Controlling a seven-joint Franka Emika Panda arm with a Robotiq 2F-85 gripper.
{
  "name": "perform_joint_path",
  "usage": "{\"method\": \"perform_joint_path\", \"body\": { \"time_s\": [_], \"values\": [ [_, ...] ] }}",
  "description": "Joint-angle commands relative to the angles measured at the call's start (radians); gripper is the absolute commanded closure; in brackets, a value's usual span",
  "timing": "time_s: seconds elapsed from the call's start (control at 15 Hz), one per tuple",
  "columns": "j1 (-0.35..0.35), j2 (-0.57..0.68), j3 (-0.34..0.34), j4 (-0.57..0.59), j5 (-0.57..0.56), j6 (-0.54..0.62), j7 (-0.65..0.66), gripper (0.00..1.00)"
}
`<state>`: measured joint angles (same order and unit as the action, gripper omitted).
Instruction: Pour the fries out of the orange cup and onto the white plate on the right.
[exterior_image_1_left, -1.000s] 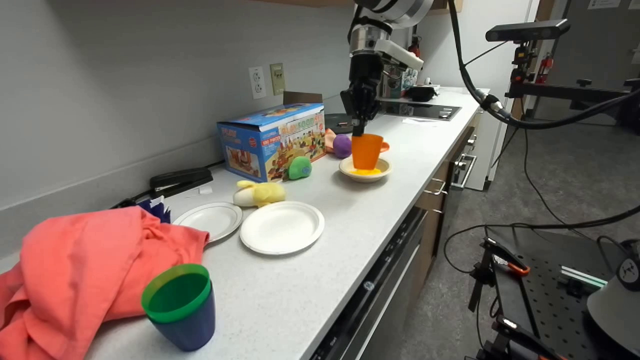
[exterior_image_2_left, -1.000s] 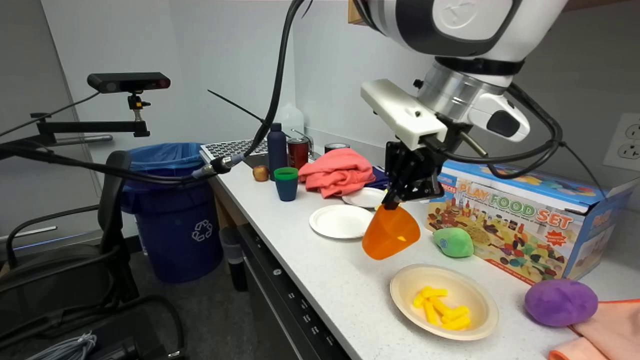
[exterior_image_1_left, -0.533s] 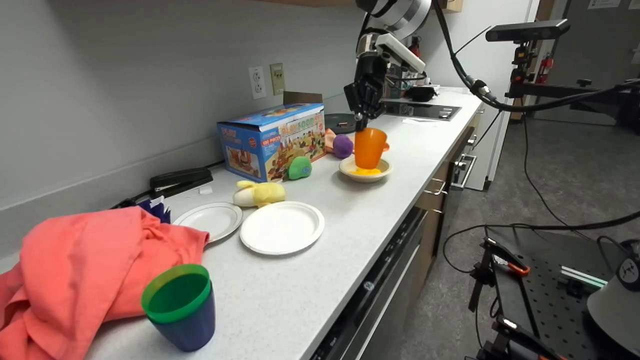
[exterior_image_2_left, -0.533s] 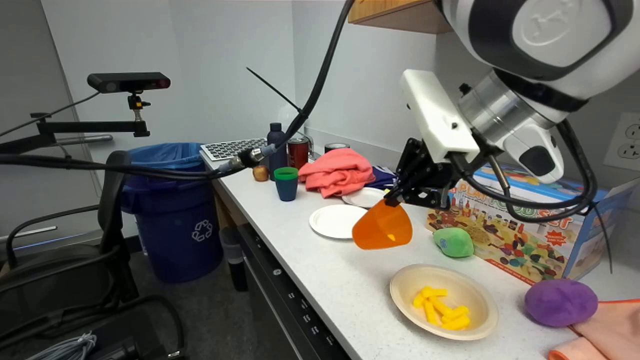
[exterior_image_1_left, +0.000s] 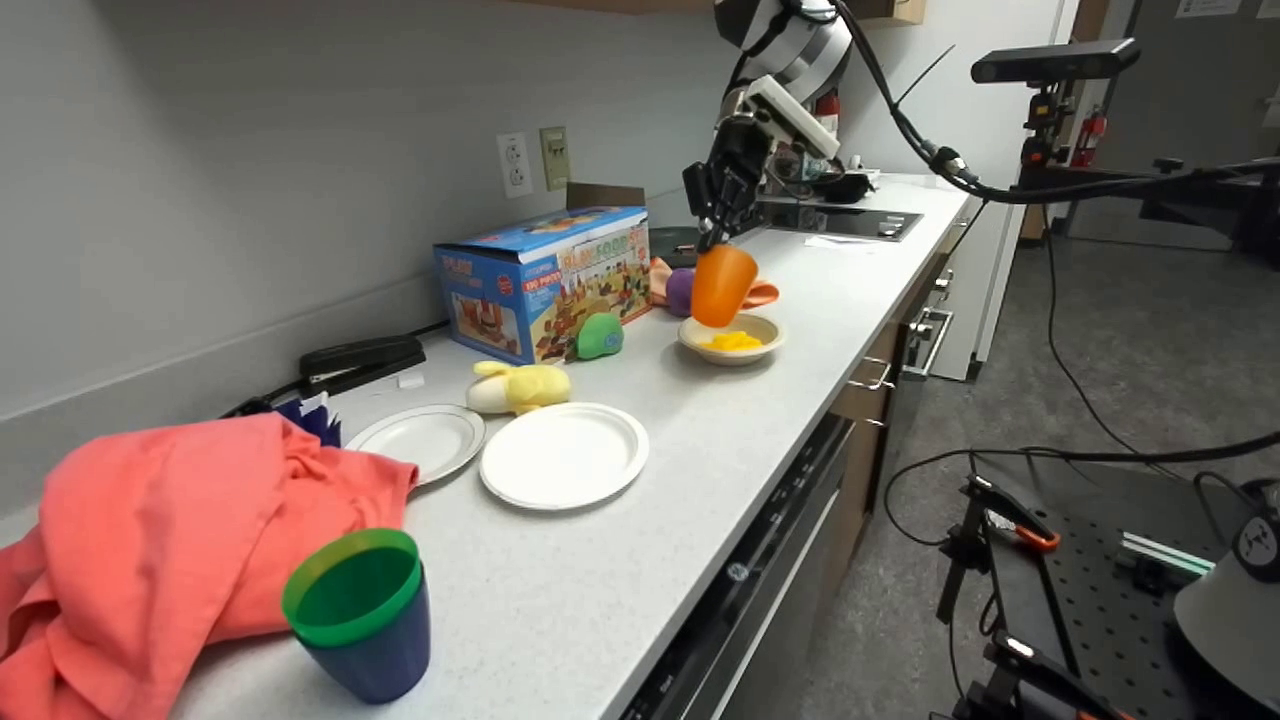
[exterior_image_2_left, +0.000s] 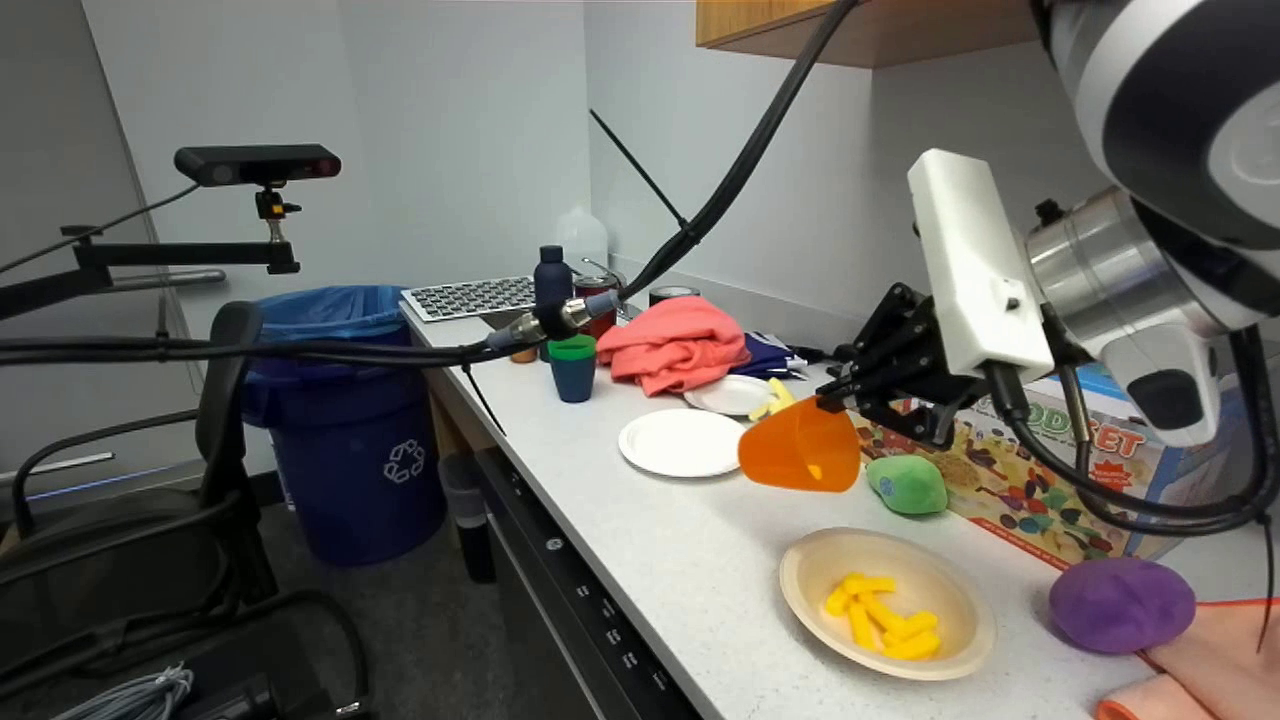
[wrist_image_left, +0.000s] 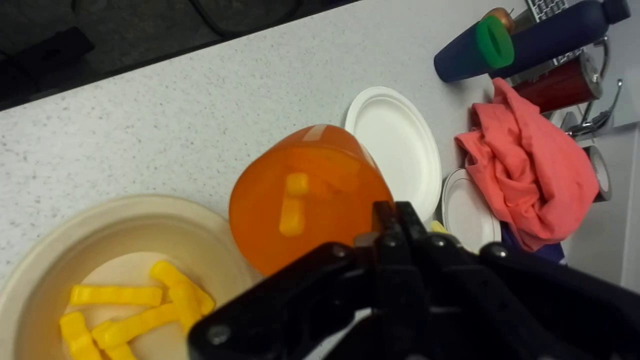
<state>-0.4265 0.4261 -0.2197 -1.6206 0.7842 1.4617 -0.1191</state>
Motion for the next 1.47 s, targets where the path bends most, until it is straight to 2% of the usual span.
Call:
{"method": "perform_joint_path", "body": {
  "time_s": [0.0,0.6,1.07,1.4],
  "values": [
    [-0.046,0.096,0.003,0.121,0.072,-0.117,0.017,0.99],
    [-0.139,0.266,0.006,0.229,0.242,-0.321,0.069,0.99],
    [-0.213,0.354,0.016,0.293,0.435,-0.411,0.181,0.99],
    [-0.253,0.399,0.018,0.306,0.541,-0.434,0.258,0.99]
  ]
}}
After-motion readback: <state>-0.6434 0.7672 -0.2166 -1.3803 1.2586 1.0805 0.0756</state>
